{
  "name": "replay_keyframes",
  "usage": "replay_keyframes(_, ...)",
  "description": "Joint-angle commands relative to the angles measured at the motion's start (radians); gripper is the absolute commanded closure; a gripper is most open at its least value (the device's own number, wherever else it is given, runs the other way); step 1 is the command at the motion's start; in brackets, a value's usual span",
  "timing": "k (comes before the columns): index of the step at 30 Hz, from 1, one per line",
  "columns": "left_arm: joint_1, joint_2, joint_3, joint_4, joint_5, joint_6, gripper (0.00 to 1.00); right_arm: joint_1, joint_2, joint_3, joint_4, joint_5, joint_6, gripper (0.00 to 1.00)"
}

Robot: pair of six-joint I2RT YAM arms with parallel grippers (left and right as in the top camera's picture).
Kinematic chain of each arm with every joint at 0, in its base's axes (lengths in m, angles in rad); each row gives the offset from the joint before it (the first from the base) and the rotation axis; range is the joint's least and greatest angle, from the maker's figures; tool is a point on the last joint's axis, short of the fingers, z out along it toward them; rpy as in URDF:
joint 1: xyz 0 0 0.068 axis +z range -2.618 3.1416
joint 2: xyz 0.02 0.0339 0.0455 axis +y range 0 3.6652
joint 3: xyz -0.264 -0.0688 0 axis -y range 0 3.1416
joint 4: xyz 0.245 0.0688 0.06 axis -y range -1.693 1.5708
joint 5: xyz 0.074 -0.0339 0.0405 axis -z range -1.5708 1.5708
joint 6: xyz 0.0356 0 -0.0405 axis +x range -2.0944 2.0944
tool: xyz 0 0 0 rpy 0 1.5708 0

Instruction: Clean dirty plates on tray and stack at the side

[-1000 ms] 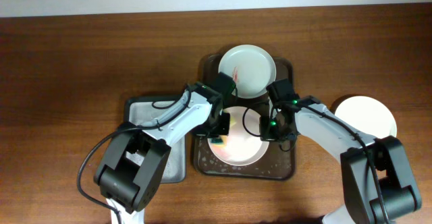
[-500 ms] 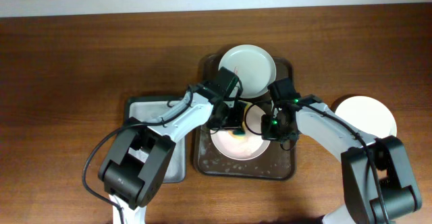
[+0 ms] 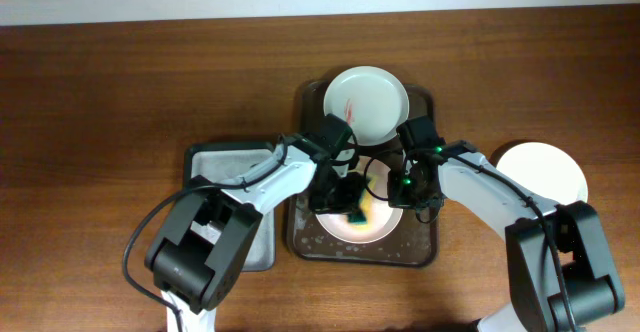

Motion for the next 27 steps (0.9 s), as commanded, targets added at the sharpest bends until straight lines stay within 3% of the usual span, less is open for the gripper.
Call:
replay_keyframes(1,0.082,0.016,-0.042,-0.145,-0.322,0.034,1.0,0.002,0.032,-0.023,-0.012,0.055,-0.01,0.96)
replay_keyframes(4,0.137,-0.04,-0.042,-0.193,-0.455,0.034,1.0,0.002,0.032,-0.023,-0.015,0.055,-0.01,0.96)
replay_keyframes(11,0.143,-0.287,-0.042,-0.191,-0.47,0.089,1.0,0.002,0.028,-0.022,-0.026,0.056,-0.011,0.96)
replay_keyframes(15,0.165,-0.418,-0.042,-0.256,-0.467,0.143,1.0,0.002,-0.013,-0.022,-0.044,0.087,-0.034,0.96)
replay_keyframes(19,0.264,-0.502,-0.043,-0.381,-0.566,0.163,1.0,0.002,-0.068,-0.022,-0.069,0.105,-0.036,0.96)
replay_keyframes(22,0.337,-0.502,-0.083,-0.38,-0.564,0.222,1.0,0.002,-0.121,-0.022,-0.089,0.104,-0.038,0.96)
replay_keyframes(25,0.428,-0.502,-0.212,-0.275,-0.411,0.319,1.0,0.003,-0.217,-0.021,-0.135,0.105,-0.059,0.96)
replay_keyframes(27,0.475,-0.502,-0.309,-0.192,-0.362,0.319,0.99,0.003,-0.303,-0.021,-0.167,0.105,-0.059,0.96)
